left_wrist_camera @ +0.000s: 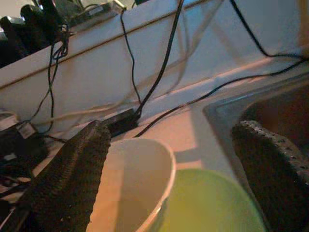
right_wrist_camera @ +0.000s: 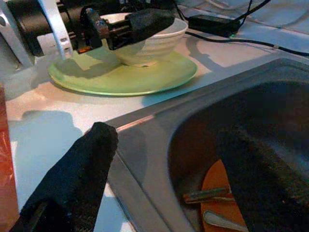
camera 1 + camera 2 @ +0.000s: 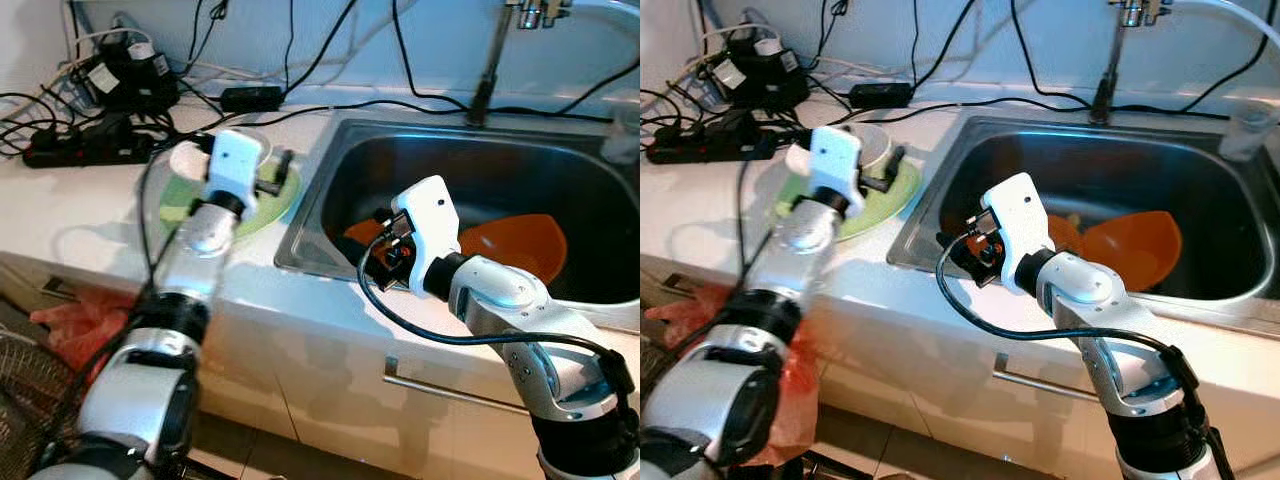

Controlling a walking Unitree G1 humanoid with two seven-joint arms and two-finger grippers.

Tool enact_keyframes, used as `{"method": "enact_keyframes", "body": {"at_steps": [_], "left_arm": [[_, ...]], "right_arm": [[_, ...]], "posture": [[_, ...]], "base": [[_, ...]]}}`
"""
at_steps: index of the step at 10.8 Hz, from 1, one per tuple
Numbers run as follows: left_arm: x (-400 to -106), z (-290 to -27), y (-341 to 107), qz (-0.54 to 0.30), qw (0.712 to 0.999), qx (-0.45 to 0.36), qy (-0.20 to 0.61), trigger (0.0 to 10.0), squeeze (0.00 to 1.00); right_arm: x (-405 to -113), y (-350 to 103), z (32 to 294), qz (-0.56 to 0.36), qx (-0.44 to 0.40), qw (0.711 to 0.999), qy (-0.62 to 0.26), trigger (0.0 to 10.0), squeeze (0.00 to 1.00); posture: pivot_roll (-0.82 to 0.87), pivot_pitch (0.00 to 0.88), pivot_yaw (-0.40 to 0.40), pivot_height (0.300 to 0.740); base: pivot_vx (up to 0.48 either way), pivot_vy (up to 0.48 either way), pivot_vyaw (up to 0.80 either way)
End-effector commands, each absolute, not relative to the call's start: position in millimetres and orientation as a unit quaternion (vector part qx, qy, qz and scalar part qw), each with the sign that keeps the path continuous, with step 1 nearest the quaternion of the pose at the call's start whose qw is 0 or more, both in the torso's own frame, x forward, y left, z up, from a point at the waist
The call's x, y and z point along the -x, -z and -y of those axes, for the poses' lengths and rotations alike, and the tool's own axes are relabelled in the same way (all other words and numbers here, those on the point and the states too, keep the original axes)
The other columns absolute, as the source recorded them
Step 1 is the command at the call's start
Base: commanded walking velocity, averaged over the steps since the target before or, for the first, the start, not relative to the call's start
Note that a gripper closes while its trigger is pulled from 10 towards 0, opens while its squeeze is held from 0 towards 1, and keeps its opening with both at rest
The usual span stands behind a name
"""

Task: Kitchen organization

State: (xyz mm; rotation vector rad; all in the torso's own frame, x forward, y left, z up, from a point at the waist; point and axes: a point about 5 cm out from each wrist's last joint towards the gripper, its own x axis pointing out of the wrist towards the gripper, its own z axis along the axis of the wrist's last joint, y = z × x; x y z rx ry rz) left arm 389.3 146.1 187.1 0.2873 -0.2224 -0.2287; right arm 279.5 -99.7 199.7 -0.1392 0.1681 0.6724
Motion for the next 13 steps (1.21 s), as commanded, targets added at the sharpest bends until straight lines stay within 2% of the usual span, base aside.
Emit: {"method": "enact_keyframes", "body": {"at_steps": [1, 5, 6, 7, 11, 12, 13], "left_arm": [[-389, -153, -182, 0.092, 0.975, -0.170, 0.109, 10.0, 1.00], [-392, -179, -167, 0.007, 0.969, -0.231, 0.090, 10.0, 1.00], [-393, -183, -165, -0.005, 0.967, -0.237, 0.091, 10.0, 0.38], [-394, -188, -166, -0.019, 0.965, -0.247, 0.089, 10.0, 0.00], [-397, -195, -165, -0.060, 0.959, -0.252, 0.113, 10.0, 0.00], [-395, -195, -160, -0.080, 0.954, -0.255, 0.132, 9.2, 0.00], [-394, -197, -156, -0.093, 0.952, -0.256, 0.140, 2.1, 0.00]], "right_arm": [[-279, -196, 98, -0.086, 0.066, 0.936, -0.336, 10.0, 0.00], [-278, -196, 98, -0.083, 0.066, 0.935, -0.338, 10.0, 0.00], [-277, -195, 99, -0.084, 0.066, 0.936, -0.337, 10.0, 0.00], [-275, -194, 101, -0.085, 0.066, 0.937, -0.332, 10.0, 0.00], [-271, -194, 101, -0.084, 0.064, 0.938, -0.331, 10.0, 0.00], [-271, -194, 101, -0.084, 0.065, 0.938, -0.331, 10.0, 0.00], [-270, -194, 101, -0.084, 0.065, 0.938, -0.331, 10.0, 0.00]], "posture": [[-0.08, 0.000, 0.096, 0.740], [-0.09, 0.000, 0.100, 0.740], [-0.10, 0.000, 0.107, 0.740], [-0.11, 0.000, 0.114, 0.740], [-0.12, 0.000, 0.116, 0.740], [-0.12, 0.000, 0.118, 0.740], [-0.12, 0.000, 0.117, 0.740]], "base": [[0.000, 0.000, 0.00], [0.000, 0.000, 0.00], [0.000, 0.000, 0.00], [0.000, 0.000, 0.00], [0.000, 0.000, 0.00], [0.000, 0.000, 0.00], [0.000, 0.000, 0.00]]}}
